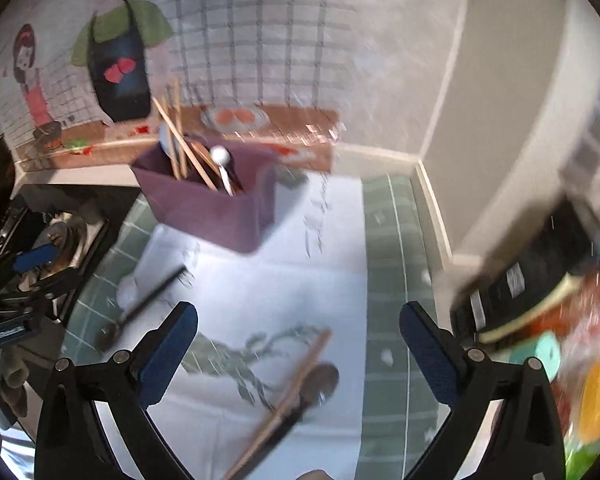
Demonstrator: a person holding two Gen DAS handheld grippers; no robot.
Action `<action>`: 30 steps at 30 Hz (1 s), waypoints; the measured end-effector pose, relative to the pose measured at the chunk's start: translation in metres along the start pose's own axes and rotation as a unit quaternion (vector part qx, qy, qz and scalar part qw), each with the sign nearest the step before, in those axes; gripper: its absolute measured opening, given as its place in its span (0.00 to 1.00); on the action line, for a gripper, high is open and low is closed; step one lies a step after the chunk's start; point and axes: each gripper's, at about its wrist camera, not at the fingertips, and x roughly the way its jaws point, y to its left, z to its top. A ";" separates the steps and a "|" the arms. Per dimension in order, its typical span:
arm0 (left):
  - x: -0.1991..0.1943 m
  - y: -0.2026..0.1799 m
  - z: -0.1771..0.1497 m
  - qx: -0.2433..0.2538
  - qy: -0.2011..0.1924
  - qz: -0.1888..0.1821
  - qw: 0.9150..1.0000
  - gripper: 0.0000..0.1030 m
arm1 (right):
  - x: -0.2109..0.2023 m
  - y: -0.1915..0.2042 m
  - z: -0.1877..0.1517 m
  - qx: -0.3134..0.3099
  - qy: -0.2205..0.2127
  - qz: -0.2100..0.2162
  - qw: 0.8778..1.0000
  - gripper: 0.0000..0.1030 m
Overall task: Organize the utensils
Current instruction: 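Lower the chopstick and spoon into the caddy and open both tools, then grasp the large dark spoon with left tool while right tool moves to a chopstick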
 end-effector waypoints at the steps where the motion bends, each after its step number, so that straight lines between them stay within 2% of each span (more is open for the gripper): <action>1: 0.000 0.001 -0.005 -0.005 0.006 -0.002 1.000 0.75 | 0.005 -0.003 -0.009 0.008 0.007 -0.003 1.000 0.97; 3: 0.001 0.004 -0.015 -0.017 0.014 -0.005 1.000 0.75 | 0.016 -0.006 -0.026 0.020 0.024 0.000 1.000 0.91; 7: 0.003 0.006 -0.030 -0.031 0.031 -0.007 0.999 0.75 | 0.040 -0.005 -0.052 0.038 0.056 0.007 0.998 0.69; 12: 0.006 0.008 -0.046 -0.040 0.052 -0.008 0.998 0.75 | 0.068 -0.012 -0.071 0.081 0.078 -0.003 0.994 0.60; 16: 0.008 0.012 -0.052 -0.048 0.062 -0.008 0.997 0.75 | 0.083 -0.019 -0.073 0.102 0.088 -0.013 0.991 0.54; 20: 0.010 0.014 -0.054 -0.053 0.070 -0.007 0.996 0.75 | 0.092 -0.019 -0.073 0.104 0.098 -0.005 0.990 0.48; 25: 0.014 0.015 -0.054 -0.060 0.076 -0.007 0.995 0.75 | 0.086 -0.009 -0.070 0.084 0.097 0.016 0.992 0.25; 29: 0.015 0.014 -0.054 -0.060 0.079 -0.008 0.995 0.75 | 0.077 0.004 -0.064 0.067 0.092 0.041 0.993 0.23; 30: 0.016 0.014 -0.054 -0.060 0.079 -0.008 0.995 0.75 | 0.075 0.008 -0.062 0.063 0.090 0.048 0.993 0.14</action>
